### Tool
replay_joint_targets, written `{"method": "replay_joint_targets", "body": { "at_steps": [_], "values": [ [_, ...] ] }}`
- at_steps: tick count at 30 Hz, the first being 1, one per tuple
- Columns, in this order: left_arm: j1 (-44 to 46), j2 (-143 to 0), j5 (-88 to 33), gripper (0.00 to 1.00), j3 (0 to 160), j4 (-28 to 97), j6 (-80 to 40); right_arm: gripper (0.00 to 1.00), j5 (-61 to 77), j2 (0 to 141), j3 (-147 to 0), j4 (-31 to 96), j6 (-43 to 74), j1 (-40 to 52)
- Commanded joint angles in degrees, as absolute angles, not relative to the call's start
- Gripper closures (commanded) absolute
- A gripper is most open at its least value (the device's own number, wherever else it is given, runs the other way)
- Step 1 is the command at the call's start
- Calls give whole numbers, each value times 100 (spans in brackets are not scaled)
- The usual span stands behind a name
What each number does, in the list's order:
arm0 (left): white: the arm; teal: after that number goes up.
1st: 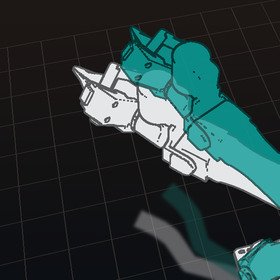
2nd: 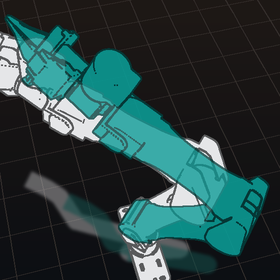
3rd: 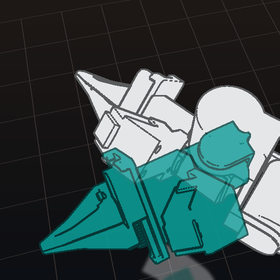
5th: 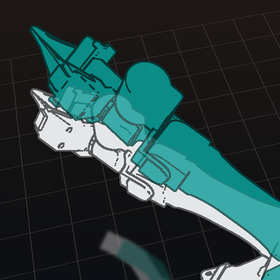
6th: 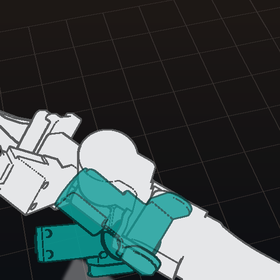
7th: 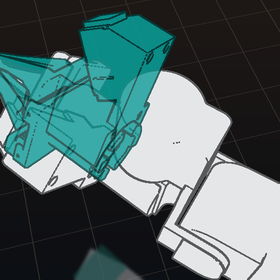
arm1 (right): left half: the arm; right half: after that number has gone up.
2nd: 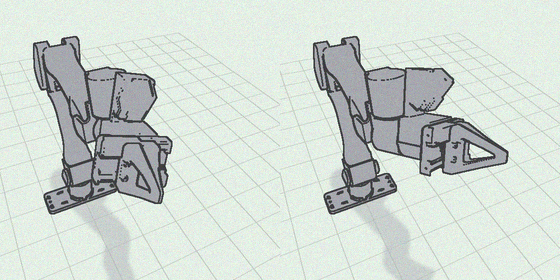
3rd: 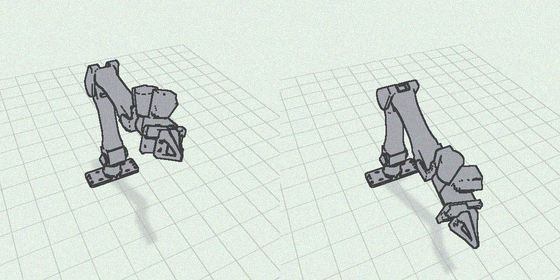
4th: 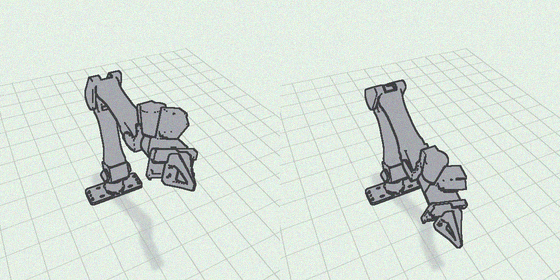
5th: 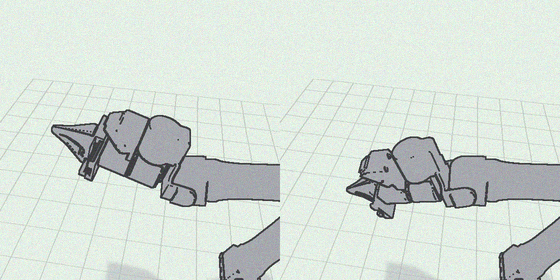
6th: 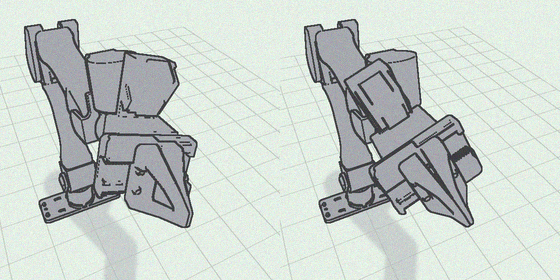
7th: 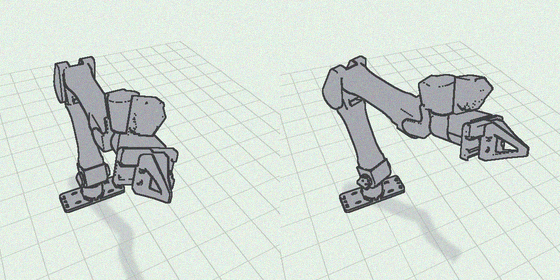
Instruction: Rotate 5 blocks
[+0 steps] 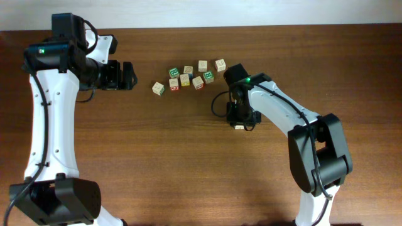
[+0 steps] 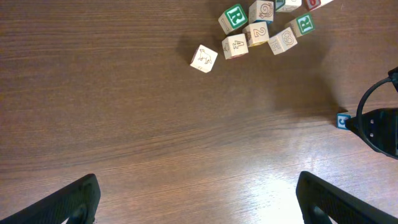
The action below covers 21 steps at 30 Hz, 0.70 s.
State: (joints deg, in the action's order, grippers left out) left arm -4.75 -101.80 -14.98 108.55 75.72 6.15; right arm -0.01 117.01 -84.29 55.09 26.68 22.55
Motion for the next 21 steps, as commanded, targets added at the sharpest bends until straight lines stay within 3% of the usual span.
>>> {"method": "replay_joint_targets", "body": {
  "at_steps": [1,6,10,16,21],
  "values": [
    [-504,-10226,-1503,1,10960,7575,543,46,-69,11773,-8420,5527,2816,2244],
    [-504,-10226,-1503,1,10960,7575,543,40,-71,11769,-9273,5909,2539,2244],
    [-504,-10226,-1503,1,10960,7575,543,26,-71,11769,-10422,5736,1549,2244],
    [-504,-10226,-1503,1,10960,7575,543,25,-86,12866,-12794,5765,377,2255],
    [-504,-10226,-1503,1,10960,7575,543,30,-67,13976,-13131,5450,-200,2425]
  ]
}}
